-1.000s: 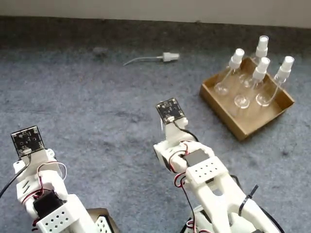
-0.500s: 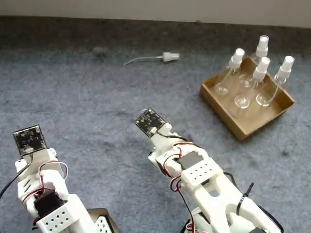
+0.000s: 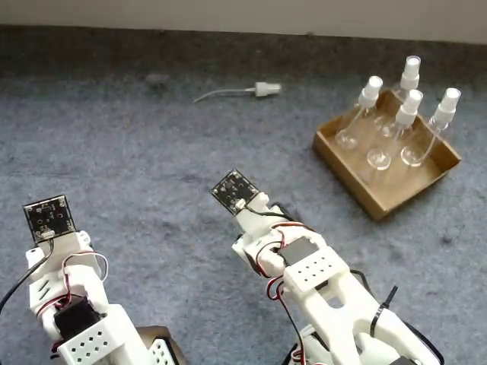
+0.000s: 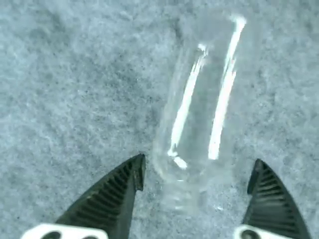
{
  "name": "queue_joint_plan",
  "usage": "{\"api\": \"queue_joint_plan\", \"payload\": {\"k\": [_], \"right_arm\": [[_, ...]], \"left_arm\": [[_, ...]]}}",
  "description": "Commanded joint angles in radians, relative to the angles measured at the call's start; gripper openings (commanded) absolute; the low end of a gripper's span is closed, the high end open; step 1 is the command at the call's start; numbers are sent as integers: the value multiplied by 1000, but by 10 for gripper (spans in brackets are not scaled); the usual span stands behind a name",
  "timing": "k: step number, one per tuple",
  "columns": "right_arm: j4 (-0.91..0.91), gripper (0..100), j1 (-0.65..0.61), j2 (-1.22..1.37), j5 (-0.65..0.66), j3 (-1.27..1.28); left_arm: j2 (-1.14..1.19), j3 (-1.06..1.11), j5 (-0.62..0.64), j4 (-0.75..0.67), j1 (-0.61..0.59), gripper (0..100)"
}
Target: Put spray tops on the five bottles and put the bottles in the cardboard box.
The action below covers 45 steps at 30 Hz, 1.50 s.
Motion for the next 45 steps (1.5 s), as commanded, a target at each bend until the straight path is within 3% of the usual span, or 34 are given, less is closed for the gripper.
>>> {"api": "queue_joint_plan", "payload": {"k": [1, 9, 15, 18, 27, 33, 45], "right_arm": [[-24, 313, -10, -4, 8, -4], [-19, 313, -10, -5, 2, -13], [-2, 313, 47, -176, -196, -15], [107, 313, 87, -343, -244, -15], [283, 313, 110, -745, -242, -10], [314, 313, 309, -845, -250, 36], [236, 313, 357, -1185, -250, 437]], "left_arm": [[-1, 19, -6, 2, 18, 8], [1, 19, -6, 2, 19, 8], [1, 19, -6, 2, 19, 8], [1, 19, -6, 2, 19, 8], [2, 19, -6, 5, 19, 8], [-4, 19, -8, 28, 21, 8], [-4, 19, -6, 23, 21, 8]]}}
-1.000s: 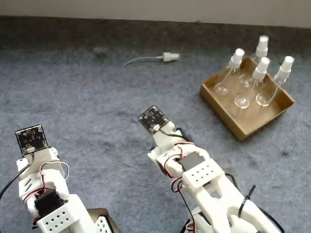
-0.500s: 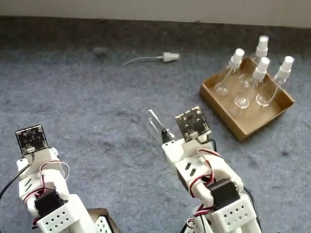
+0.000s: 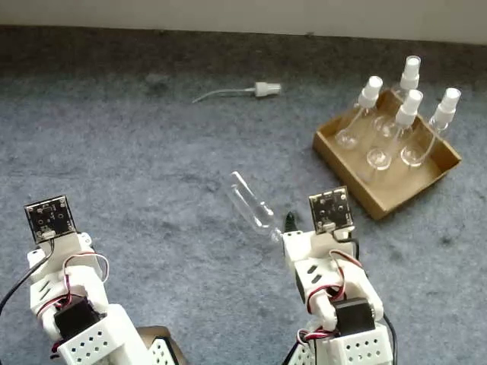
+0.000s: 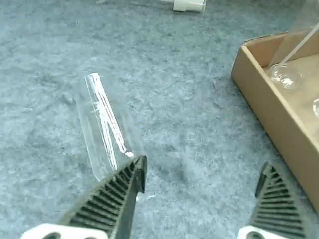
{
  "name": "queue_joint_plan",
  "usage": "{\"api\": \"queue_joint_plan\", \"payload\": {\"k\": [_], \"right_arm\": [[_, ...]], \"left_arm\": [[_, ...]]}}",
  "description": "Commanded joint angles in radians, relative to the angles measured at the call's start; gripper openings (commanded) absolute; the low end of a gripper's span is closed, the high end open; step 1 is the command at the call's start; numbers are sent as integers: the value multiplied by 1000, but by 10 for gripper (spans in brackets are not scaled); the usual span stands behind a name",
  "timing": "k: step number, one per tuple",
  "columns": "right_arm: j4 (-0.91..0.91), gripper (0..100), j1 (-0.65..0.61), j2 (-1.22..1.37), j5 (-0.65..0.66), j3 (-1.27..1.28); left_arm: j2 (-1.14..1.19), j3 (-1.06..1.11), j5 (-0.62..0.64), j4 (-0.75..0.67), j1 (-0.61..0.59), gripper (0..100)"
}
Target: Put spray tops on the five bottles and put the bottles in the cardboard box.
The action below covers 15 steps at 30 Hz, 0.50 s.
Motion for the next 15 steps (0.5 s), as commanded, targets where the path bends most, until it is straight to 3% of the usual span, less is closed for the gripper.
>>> {"api": "queue_joint_plan", "payload": {"k": [1, 4, 8, 11, 15], "right_arm": [[-59, 313, 24, -91, -11, 85], [-108, 313, 21, -68, -11, 166], [-185, 313, 24, -79, -11, 228], [-189, 313, 24, -79, -11, 232], [-188, 313, 25, -79, -11, 228]], "left_arm": [[-5, 19, -3, -3, 21, 8], [-5, 16, -9, 2, 15, 8], [-5, -4, -161, 49, 21, 8], [-5, -53, -163, 77, 30, 8], [4, -160, -250, 153, 156, 8]]}}
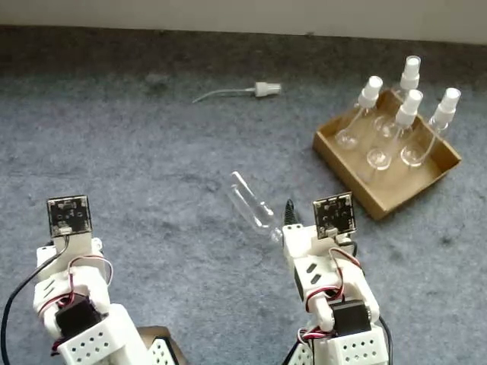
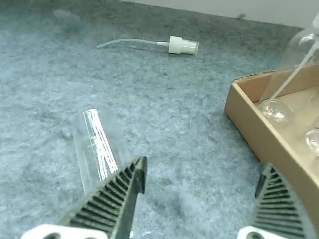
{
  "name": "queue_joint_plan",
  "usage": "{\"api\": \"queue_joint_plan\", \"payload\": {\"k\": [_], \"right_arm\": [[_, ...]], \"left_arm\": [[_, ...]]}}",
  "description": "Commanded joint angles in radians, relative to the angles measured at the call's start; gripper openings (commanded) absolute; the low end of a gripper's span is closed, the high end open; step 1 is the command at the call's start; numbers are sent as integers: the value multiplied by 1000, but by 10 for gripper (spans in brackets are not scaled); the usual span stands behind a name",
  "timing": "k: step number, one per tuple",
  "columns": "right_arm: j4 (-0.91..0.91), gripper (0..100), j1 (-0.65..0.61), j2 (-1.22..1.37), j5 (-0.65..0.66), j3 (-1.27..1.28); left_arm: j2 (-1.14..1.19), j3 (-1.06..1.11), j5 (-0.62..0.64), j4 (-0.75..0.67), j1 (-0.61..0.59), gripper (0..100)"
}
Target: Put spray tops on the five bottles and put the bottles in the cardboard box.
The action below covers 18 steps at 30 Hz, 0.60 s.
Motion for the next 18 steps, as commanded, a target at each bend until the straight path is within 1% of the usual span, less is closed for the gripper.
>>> {"api": "queue_joint_plan", "payload": {"k": [1, 3, 7, 10, 12, 15, 18], "right_arm": [[-21, 313, 10, -15, -11, 133], [2, 313, 8, -15, -11, 133], [2, 313, 8, -15, -11, 133], [4, 313, 8, -15, -5, 133], [4, 313, 8, -15, -5, 133], [4, 313, 8, -15, -3, 133], [4, 313, 8, -15, -3, 133]], "left_arm": [[5, -147, -110, 86, 124, 8], [5, -216, -129, 127, 151, 8], [7, -348, -130, 164, 157, 8], [21, -418, -176, 184, 159, 8], [84, -455, -212, 183, 159, 8], [257, -530, -265, 183, 159, 8], [446, -610, -272, 160, 173, 8]]}}
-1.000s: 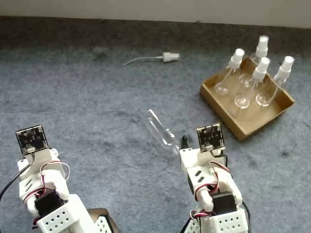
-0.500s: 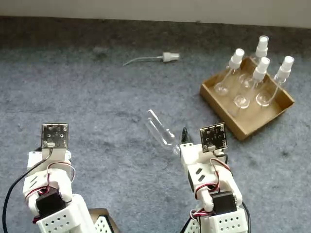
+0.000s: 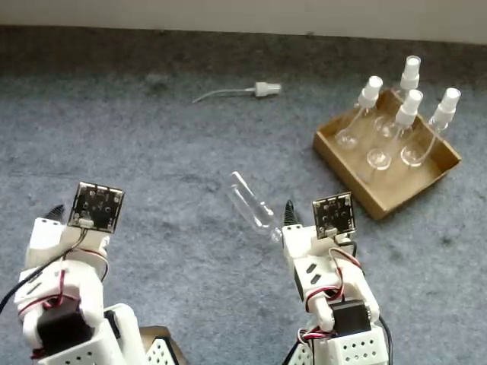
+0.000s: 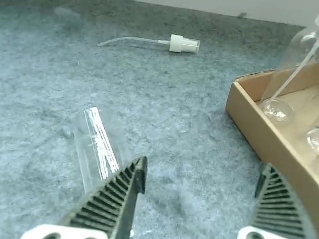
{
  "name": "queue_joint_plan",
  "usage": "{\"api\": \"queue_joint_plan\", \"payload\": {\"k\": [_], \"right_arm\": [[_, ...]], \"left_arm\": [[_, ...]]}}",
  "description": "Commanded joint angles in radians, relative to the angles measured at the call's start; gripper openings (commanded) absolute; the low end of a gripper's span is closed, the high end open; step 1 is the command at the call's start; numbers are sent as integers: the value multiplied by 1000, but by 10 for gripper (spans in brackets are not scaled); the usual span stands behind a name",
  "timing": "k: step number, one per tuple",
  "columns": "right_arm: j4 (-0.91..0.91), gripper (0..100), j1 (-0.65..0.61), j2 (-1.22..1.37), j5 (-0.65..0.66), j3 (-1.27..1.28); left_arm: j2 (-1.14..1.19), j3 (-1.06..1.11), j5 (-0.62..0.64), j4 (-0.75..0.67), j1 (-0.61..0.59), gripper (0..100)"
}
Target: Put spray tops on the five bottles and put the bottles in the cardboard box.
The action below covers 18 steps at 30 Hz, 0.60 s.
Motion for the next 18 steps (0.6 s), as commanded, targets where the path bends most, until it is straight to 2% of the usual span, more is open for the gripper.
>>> {"api": "queue_joint_plan", "payload": {"k": [1, 7, 9, 13, 18], "right_arm": [[1, 313, 13, -13, -3, 133], [25, 313, 13, -13, -3, 133], [27, 313, 13, -13, -3, 133], [27, 313, 13, -13, -3, 133], [27, 313, 13, -13, -3, 133]], "left_arm": [[234, -128, -17, -44, 51, 8], [495, -208, -18, -275, 168, 8], [562, -239, -58, -324, 205, 8], [702, -305, -187, -347, 291, 8], [889, -453, -219, -347, 361, 8]]}}
